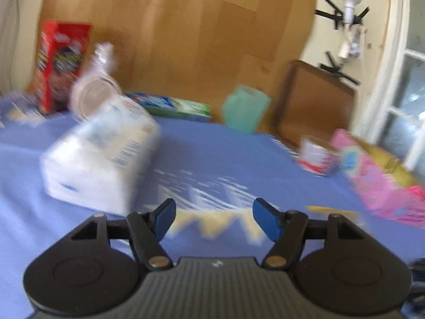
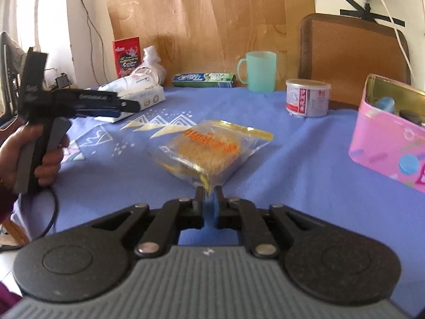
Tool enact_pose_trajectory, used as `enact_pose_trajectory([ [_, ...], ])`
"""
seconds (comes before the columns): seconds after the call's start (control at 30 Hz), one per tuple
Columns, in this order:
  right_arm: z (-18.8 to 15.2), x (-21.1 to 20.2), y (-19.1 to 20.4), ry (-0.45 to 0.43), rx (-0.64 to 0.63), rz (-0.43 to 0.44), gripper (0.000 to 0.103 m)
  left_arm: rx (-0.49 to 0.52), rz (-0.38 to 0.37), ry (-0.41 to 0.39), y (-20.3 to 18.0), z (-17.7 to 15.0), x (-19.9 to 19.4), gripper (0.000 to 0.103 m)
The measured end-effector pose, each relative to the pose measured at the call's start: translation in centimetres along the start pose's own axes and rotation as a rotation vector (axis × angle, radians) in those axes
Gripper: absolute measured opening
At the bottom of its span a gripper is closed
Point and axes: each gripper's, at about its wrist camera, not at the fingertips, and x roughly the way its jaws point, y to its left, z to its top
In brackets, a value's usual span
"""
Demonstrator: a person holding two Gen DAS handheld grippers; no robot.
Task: Organize soft objects
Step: 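Grasp the bagged round biscuit by its wrapper with the right gripper, then carry the bagged biscuit into the pink tin and open the right gripper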
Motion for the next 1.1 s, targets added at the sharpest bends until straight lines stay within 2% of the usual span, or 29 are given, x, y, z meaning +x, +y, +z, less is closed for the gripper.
enact_pose_trajectory([
  [0.03,0.0,0.0,-0.2,0.0,0.002,0.003,0.026,-0.016,-0.05,0.013,-0.7,0.0,-0.1,0.066],
  [0.07,0.0,0.1,-0.3,-0.003,0.007,0.004,0.045,-0.021,-0.1,0.026,-1.6,-0.1,-0.1,0.066],
  [0.1,0.1,0.2,-0.4,-0.014,0.015,0.003,0.054,-0.018,-0.137,0.038,-2.6,-0.1,0.0,0.066],
  [0.23,0.7,1.3,-0.6,-0.018,0.015,0.009,0.057,0.021,-0.23,0.147,-6.4,-0.7,1.9,0.066],
  [0.33,1.2,2.8,-0.6,-0.002,0.009,0.012,0.058,0.041,-0.248,0.228,-8.3,-1.5,4.1,0.052],
  [0.37,1.3,3.1,-0.6,-0.003,0.003,0.02,0.058,0.035,-0.265,0.243,-8.8,-1.8,4.7,0.052],
  [0.43,1.1,3.2,-0.4,-0.009,-0.008,0.028,0.056,0.044,-0.262,0.241,-9.9,-1.9,4.9,0.052],
  [0.5,1.0,3.0,-0.3,-0.026,-0.012,0.001,0.053,0.084,-0.253,0.232,-11.2,-1.5,4.6,0.05],
  [0.63,0.7,1.1,-1.7,-0.096,0.034,-0.027,0.051,0.171,-0.292,0.184,-14.9,-0.3,3.7,0.05],
  [0.8,0.9,-2.8,-3.7,-0.251,0.043,-0.143,0.051,0.275,-0.389,0.134,-21.5,2.1,4.7,0.05],
  [0.93,1.2,-5.1,-7.3,-0.323,0.085,-0.262,0.051,0.372,-0.45,0.115,-28.3,3.1,7.3,0.051],
  [0.97,1.3,-5.6,-8.6,-0.331,0.105,-0.294,0.051,0.394,-0.456,0.104,-30.0,3.2,8.0,0.056],
  [1.0,1.5,-5.9,-9.8,-0.337,0.127,-0.322,0.051,0.41,-0.453,0.092,-31.6,3.3,8.8,0.066],
  [1.03,1.7,-6.3,-11.1,-0.347,0.145,-0.345,0.051,0.423,-0.446,0.079,-33.1,3.2,9.3,0.072],
  [1.07,2.1,-6.5,-12.4,-0.354,0.162,-0.373,0.051,0.437,-0.428,0.061,-34.3,3.3,10.0,0.078],
  [1.1,2.4,-6.5,-13.9,-0.356,0.179,-0.421,0.052,0.444,-0.405,0.051,-35.0,3.2,10.4,0.078],
])
